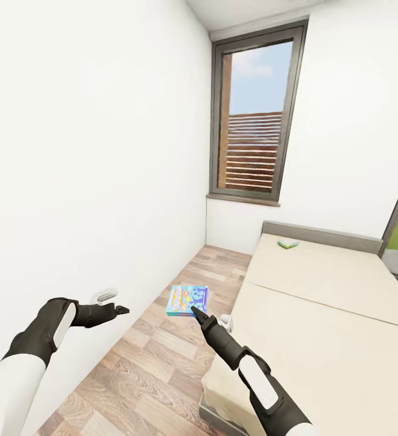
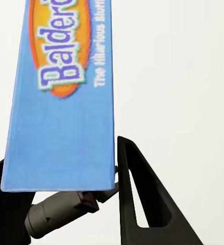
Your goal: Put all the toys in the child's room - the three board games (two on the bed and one on the table), the two jigsaw puzzles on the table, and the tennis ball on the table - inside the toy box on the table in the child's room.
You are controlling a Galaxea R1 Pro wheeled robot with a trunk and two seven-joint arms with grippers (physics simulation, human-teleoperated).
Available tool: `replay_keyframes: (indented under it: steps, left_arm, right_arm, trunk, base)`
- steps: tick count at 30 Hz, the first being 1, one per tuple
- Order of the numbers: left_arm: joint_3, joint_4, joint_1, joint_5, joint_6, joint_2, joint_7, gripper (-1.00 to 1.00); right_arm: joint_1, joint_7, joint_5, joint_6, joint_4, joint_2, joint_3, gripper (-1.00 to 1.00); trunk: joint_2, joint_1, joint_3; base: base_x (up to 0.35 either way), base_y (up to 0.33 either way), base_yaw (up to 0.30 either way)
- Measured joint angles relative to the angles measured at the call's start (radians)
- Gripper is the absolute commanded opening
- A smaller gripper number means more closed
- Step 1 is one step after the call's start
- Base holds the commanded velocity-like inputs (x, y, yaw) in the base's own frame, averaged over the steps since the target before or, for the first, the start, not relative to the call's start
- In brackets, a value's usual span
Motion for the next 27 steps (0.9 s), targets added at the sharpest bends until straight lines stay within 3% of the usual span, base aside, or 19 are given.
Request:
replay_keyframes:
  steps: [7,19,27]
  left_arm:
    - [-0.002,0.0,0.0,0.0,-0.001,-0.006,-0.001,1.0]
    - [-0.003,0.0,0.0,0.0,-0.002,-0.007,-0.002,1.0]
    - [-0.004,0.0,0.0,0.0,-0.002,-0.007,0.001,1.0]
  right_arm:
    - [0.0,0.0,0.0,-0.001,0.0,0.001,0.0,-1.0]
    - [0.0,0.0,0.001,0.0,-0.001,0.001,0.001,-1.0]
    - [0.0,-0.006,0.003,0.0,-0.004,0.003,0.004,-1.0]
  trunk:
    - [0.049,-0.027,0.033]
    - [0.05,-0.027,0.052]
    - [0.05,-0.027,0.055]
  base:
    - [0.0,0.0,0.0]
    - [-0.002,-0.006,0.0]
    - [-0.081,-0.22,0.043]
